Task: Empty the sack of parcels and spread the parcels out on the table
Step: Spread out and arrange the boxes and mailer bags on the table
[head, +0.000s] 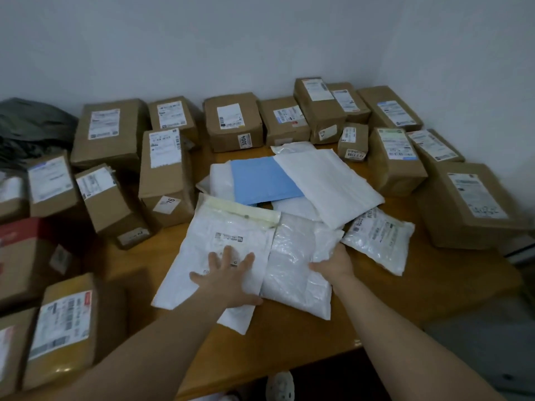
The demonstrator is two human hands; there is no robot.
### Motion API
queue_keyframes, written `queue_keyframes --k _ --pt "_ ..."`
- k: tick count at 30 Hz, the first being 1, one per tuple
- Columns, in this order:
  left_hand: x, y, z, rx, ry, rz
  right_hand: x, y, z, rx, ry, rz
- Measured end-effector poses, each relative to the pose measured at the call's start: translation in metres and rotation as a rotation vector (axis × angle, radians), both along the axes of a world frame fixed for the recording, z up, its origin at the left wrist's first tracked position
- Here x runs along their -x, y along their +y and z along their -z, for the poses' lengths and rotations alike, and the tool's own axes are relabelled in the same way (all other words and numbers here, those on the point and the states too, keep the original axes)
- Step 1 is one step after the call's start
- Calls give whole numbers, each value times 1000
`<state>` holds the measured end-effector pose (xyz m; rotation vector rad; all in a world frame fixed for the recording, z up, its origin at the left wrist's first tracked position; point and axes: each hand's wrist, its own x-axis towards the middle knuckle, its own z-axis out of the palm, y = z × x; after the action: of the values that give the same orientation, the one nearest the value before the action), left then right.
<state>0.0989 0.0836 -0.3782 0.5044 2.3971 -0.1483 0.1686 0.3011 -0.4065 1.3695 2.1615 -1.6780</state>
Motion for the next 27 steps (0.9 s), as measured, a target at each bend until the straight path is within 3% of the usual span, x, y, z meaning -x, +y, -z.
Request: queue_keyframes --k 5,8,11,13,16,19,22,24,27 --pt "-14 -34 3 59 201 -31 -17 -8 -23 -38 36 146" --pt "-13 -45 -1 43 208 -82 -31 -18 -48 -7 212 226" --pt "-9 -55 -5 -43 232 -158 -39 -35 -74 -69 385 149" --pt "-7 -61 -5 -85 248 -91 -45 -50 -86 -252 491 80" --pt "-10 -66 -1 -89 117 -48 -62 -72 -89 -865 574 -191" --pt "-12 -68 3 -117 46 -138 -83 -92 -69 -1128 405 -582" --pt "-11 -64 -2 -140 128 -152 -106 -108 -43 -945 11 -824" --pt "-15 -60 -5 -170 181 -69 -116 -114 -37 -765 -145 -866" --pt "-24 -56 -4 -188 117 98 -112 -122 -33 -771 -130 -741"
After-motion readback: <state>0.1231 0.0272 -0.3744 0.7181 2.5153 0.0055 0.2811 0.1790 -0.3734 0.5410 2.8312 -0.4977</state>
